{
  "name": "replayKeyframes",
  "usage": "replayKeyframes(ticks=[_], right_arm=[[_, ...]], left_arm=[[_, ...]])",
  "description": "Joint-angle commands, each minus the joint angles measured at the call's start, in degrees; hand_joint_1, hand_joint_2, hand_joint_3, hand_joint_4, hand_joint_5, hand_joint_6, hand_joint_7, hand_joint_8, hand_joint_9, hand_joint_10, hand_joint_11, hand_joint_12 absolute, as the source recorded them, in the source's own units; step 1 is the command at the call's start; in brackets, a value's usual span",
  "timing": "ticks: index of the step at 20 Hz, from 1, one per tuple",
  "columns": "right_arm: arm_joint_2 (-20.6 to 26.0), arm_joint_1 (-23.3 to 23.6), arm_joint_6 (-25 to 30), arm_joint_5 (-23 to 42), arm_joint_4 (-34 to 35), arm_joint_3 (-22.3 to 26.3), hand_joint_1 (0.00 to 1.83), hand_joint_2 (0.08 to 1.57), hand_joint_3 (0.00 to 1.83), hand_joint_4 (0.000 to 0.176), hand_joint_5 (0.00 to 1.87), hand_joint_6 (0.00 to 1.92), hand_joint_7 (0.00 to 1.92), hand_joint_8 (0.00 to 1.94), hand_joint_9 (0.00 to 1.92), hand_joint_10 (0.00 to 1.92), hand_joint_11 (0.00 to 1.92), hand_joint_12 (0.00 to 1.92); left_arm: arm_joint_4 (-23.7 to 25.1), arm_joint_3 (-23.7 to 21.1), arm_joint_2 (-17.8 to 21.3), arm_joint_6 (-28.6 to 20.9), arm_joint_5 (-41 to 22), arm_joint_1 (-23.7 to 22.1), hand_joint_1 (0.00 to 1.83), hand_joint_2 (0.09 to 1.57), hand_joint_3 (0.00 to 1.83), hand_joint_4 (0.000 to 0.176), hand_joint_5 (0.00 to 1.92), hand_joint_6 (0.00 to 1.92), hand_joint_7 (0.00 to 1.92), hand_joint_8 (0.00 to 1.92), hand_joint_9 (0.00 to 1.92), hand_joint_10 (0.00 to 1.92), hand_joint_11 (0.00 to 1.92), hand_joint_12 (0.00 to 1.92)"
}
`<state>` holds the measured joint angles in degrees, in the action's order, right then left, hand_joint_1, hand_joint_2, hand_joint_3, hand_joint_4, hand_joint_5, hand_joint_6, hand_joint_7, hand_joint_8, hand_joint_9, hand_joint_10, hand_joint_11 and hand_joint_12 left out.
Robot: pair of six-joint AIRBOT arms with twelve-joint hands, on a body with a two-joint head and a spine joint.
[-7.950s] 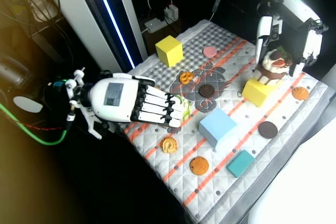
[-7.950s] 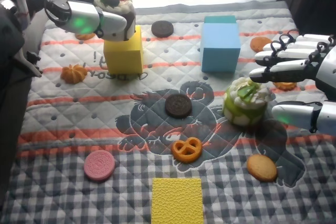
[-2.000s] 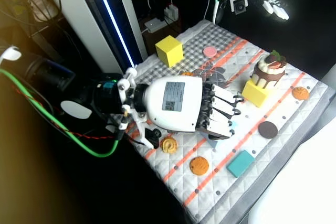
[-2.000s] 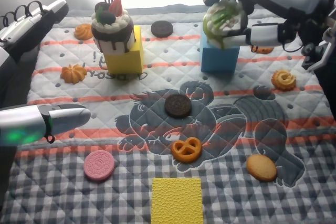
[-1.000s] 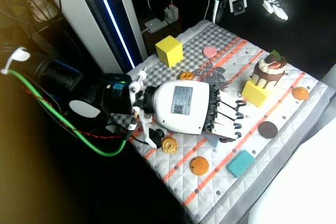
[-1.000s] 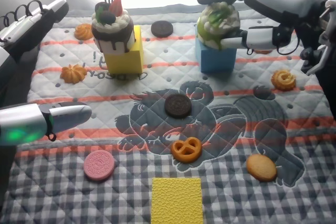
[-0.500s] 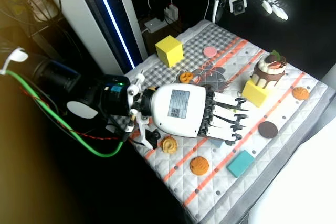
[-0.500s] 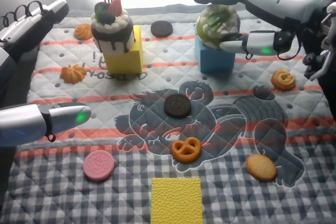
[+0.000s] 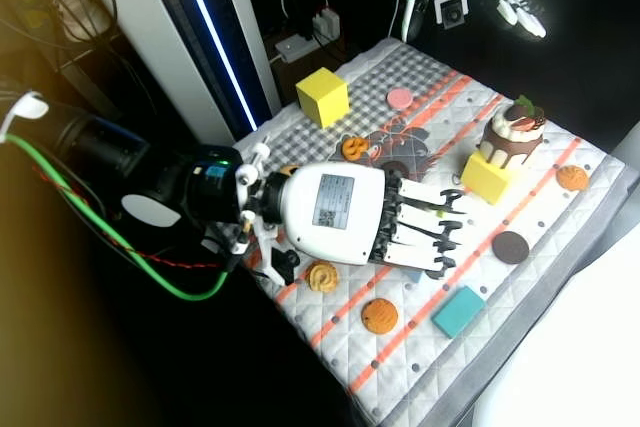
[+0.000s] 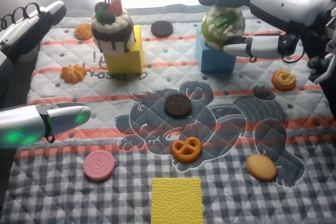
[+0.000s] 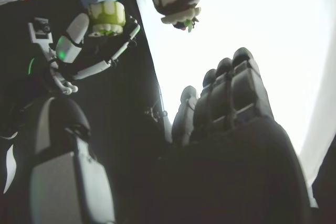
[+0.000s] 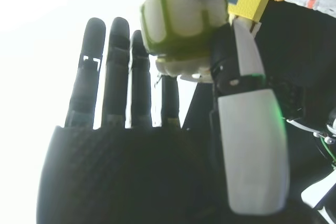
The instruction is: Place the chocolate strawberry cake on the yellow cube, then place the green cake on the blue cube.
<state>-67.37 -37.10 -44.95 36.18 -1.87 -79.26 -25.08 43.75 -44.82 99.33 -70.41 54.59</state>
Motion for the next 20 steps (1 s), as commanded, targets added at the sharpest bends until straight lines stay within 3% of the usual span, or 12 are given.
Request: replayKeyframes(ticks=[1, 2, 4, 5, 6, 7, 9, 12, 15, 17, 18, 20], right_arm=[[0.03, 0.34, -0.21, 5.97, 0.63, 0.12, 0.88, 1.12, 0.00, 0.083, 0.38, 0.00, 0.45, 0.01, 0.52, 0.00, 0.14, 1.07], [0.18, 0.34, -0.21, 6.06, 0.71, 0.15, 0.89, 1.13, 0.00, 0.073, 0.38, 0.00, 0.46, 0.00, 0.53, 0.00, 0.16, 1.04], [0.26, 0.34, -0.21, 6.09, 0.76, 0.15, 0.78, 1.15, 0.01, 0.069, 0.35, 0.00, 0.41, 0.00, 0.49, 0.00, 0.15, 0.96], [0.27, 0.34, -0.21, 6.11, 0.80, 0.15, 0.70, 1.17, 0.01, 0.085, 0.31, 0.00, 0.37, 0.00, 0.44, 0.00, 0.10, 0.94], [0.28, 0.34, -0.21, 6.11, 0.81, 0.15, 0.70, 1.17, 0.01, 0.085, 0.31, 0.00, 0.37, 0.00, 0.44, 0.00, 0.10, 0.94], [0.28, 0.34, -0.21, 6.11, 0.82, 0.15, 0.63, 1.16, 0.00, 0.103, 0.25, 0.00, 0.30, 0.00, 0.33, 0.00, 0.01, 0.90], [0.29, 0.34, -0.21, 6.10, 0.87, 0.15, 0.61, 1.16, 0.00, 0.119, 0.22, 0.00, 0.24, 0.00, 0.27, 0.00, 0.00, 0.80], [0.30, 0.28, -0.22, 6.09, 0.97, 0.14, 0.56, 1.16, 0.00, 0.145, 0.18, 0.00, 0.19, 0.00, 0.22, 0.00, 0.00, 0.69], [0.44, 0.15, -0.22, 6.10, 1.08, 0.17, 0.52, 1.16, 0.00, 0.147, 0.17, 0.00, 0.19, 0.00, 0.23, 0.00, 0.00, 0.73], [0.56, 0.04, -0.22, 6.22, 1.19, 0.30, 0.56, 1.16, 0.00, 0.137, 0.18, 0.00, 0.18, 0.00, 0.21, 0.00, 0.00, 0.68], [0.61, -0.06, -0.22, 6.50, 1.26, 0.40, 0.55, 1.16, 0.00, 0.138, 0.17, 0.00, 0.16, 0.00, 0.20, 0.00, 0.00, 0.66], [1.28, -0.51, -0.22, 8.32, 1.50, 1.23, 0.54, 1.16, 0.00, 0.135, 0.12, 0.00, 0.10, 0.00, 0.11, 0.00, 0.00, 0.48]], left_arm=[[1.14, -0.01, 0.32, -0.24, -7.60, -0.07, 0.70, 0.89, 0.01, 0.139, 0.03, 0.00, 0.00, 0.00, 0.00, 0.00, 0.00, 0.00], [1.14, -0.02, 0.30, -0.24, -7.62, -0.05, 0.71, 0.89, 0.01, 0.151, 0.03, 0.00, 0.00, 0.00, 0.00, 0.00, 0.00, 0.00], [1.10, -0.09, 0.30, -0.24, -7.69, 0.02, 0.67, 0.89, 0.00, 0.129, 0.03, 0.00, 0.00, 0.00, 0.00, 0.00, 0.00, 0.00], [1.08, -0.12, 0.30, -0.24, -7.72, 0.04, 0.69, 0.89, 0.00, 0.126, 0.03, 0.00, 0.00, 0.00, 0.00, 0.00, 0.00, 0.00], [1.06, -0.12, 0.30, -0.24, -7.72, 0.05, 0.69, 0.89, 0.00, 0.126, 0.03, 0.00, 0.00, 0.00, 0.00, 0.00, 0.00, 0.00], [1.05, -0.13, 0.27, -0.24, -7.73, 0.06, 0.70, 0.89, 0.00, 0.139, 0.03, 0.00, 0.00, 0.00, 0.00, 0.00, 0.00, 0.00], [1.05, -0.13, 0.25, -0.24, -7.74, 0.06, 0.69, 0.89, 0.00, 0.141, 0.03, 0.00, 0.00, 0.00, 0.00, 0.00, 0.00, 0.00], [1.05, -0.17, 0.25, -0.24, -7.79, 0.07, 0.70, 0.90, 0.00, 0.125, 0.04, 0.01, 0.00, 0.00, 0.00, 0.00, 0.00, 0.00], [0.99, -0.21, 0.22, -0.24, -7.83, 0.19, 0.72, 0.90, 0.00, 0.123, 0.04, 0.01, 0.00, 0.00, 0.00, 0.00, 0.00, 0.00], [0.88, -0.25, 0.20, -0.24, -8.12, 0.40, 0.71, 0.89, 0.00, 0.153, 0.05, 0.01, 0.00, 0.00, 0.00, 0.00, 0.00, 0.00], [0.83, -0.29, 0.20, -0.24, -8.21, 0.48, 0.71, 0.89, 0.00, 0.136, 0.05, 0.01, 0.00, 0.00, 0.00, 0.00, 0.00, 0.00], [0.71, -0.35, 0.22, -0.24, -8.38, 0.61, 0.68, 0.89, 0.00, 0.135, 0.04, 0.00, 0.00, 0.00, 0.00, 0.00, 0.00, 0.00]])
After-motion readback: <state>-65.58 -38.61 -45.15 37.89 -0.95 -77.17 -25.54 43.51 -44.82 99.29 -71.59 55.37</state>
